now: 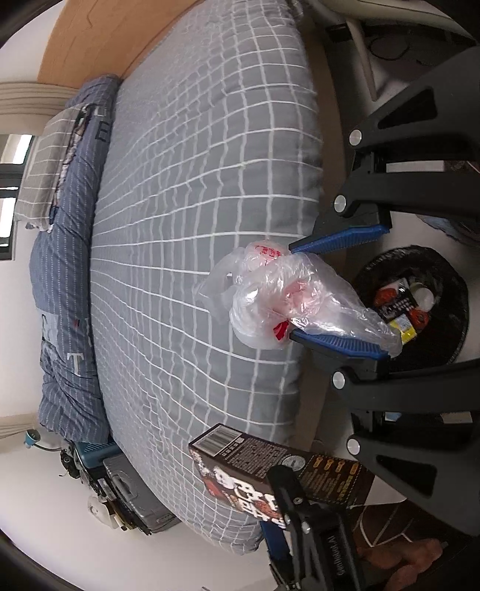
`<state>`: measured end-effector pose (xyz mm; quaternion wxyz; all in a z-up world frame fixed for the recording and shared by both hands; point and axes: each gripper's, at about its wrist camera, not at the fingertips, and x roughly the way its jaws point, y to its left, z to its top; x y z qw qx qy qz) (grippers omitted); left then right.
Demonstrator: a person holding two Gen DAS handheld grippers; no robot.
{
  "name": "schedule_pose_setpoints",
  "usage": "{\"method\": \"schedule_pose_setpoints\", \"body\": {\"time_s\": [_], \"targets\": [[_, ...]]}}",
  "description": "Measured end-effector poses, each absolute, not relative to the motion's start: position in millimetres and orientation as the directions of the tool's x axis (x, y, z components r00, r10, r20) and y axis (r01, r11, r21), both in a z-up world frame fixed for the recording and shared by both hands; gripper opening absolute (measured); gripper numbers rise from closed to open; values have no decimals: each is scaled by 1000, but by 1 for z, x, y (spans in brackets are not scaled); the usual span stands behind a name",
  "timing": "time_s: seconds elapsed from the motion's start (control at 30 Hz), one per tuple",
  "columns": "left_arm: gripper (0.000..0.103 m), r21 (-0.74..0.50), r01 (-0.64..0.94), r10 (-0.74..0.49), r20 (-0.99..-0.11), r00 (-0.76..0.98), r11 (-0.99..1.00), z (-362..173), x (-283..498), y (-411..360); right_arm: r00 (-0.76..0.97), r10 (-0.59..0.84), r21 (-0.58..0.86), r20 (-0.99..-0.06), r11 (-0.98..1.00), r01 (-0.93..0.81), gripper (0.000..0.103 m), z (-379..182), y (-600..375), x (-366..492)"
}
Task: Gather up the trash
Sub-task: 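Lift the chocolate box and plastic bag and carry both over the bin, then open the right tool to drop the plastic bag into the bin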
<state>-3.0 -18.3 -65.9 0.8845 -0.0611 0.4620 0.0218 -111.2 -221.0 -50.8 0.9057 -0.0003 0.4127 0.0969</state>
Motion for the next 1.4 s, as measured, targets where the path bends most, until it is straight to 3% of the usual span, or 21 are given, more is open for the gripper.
{"method": "schedule_pose_setpoints", "body": {"time_s": [0.5,0.97,1.17,1.33,1.4], "targets": [[95,-99,-121,-21,-852,523,988,-77,-16,-14,557,159,62,-815,980,-190,40,-98,-207,-136],[95,-135,-98,-77,-888,452,986,-139,8,-5,422,179,85,-889,969,-230,40,-175,-184,-104],[95,-93,-73,-54,-908,416,993,-155,14,-12,372,184,79,-910,957,-280,41,-197,-160,-96],[94,-95,-77,-57,-918,392,993,-162,14,-5,351,187,84,-918,954,-287,43,-206,-151,-93],[94,-85,-75,-50,-920,389,994,-163,12,-3,349,189,88,-918,954,-287,51,-207,-150,-93]]}}
